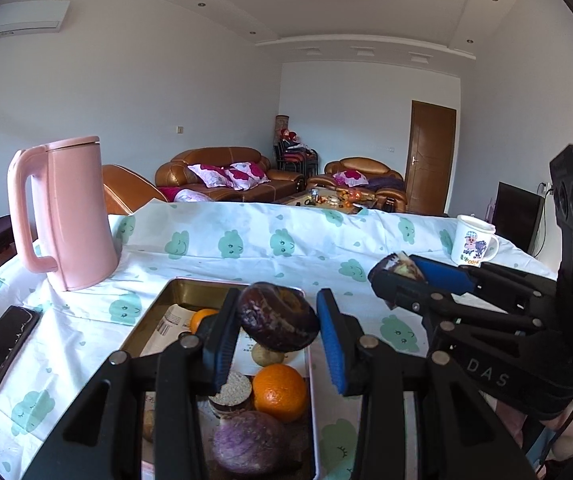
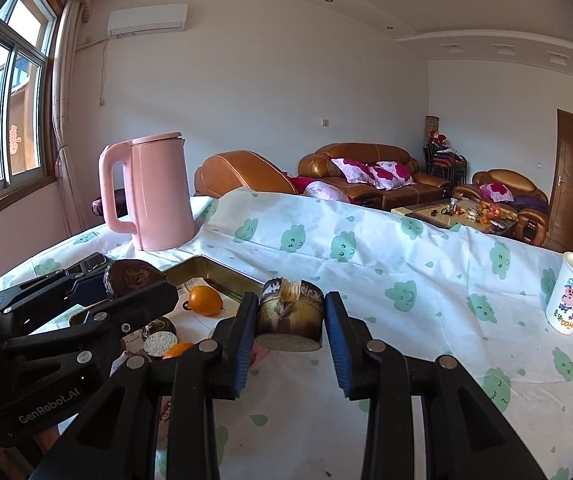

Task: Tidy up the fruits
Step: 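Lower both tools into the tin and open them to drop cake and date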

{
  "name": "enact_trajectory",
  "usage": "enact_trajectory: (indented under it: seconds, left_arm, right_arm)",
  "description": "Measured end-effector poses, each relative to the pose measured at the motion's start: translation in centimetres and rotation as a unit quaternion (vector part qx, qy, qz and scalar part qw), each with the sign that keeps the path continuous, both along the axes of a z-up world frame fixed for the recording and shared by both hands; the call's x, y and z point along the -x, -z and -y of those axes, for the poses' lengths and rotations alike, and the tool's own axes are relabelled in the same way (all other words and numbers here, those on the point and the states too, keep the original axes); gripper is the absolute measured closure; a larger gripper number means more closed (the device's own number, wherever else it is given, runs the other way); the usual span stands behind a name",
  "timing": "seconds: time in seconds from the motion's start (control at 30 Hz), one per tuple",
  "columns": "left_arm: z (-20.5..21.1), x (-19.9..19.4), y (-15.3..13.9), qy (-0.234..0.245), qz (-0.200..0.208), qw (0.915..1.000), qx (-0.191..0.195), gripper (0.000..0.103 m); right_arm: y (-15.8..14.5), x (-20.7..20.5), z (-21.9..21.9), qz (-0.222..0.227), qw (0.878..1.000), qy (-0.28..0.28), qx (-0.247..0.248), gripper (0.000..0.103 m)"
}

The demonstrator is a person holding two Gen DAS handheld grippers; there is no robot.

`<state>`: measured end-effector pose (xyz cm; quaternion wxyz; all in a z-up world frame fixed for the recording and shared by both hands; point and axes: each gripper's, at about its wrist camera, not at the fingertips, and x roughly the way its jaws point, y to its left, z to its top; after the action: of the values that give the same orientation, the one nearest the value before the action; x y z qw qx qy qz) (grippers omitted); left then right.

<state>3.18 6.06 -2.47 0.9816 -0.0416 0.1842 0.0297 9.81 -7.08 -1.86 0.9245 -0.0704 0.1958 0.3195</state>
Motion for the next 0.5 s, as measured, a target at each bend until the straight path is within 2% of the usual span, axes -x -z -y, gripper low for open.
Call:
enact_trajectory:
  seconds: [0.37, 0.5]
  left_arm:
    - [-4.2, 0.6, 0.5, -0.037, -0.017, 0.9991, 0.006, 0.063]
    - [-5.5, 0.7, 1.0, -0.049, -0.029, 0.9983, 0.013, 0.063]
  right_arm:
    - [-0.6, 0.0, -3.8, 0.003, 0.999, -0.031, 0.020, 0.067]
    - [-0.4, -0.5, -5.5, -0.011, 0.999, -0.044, 0.022, 0.067]
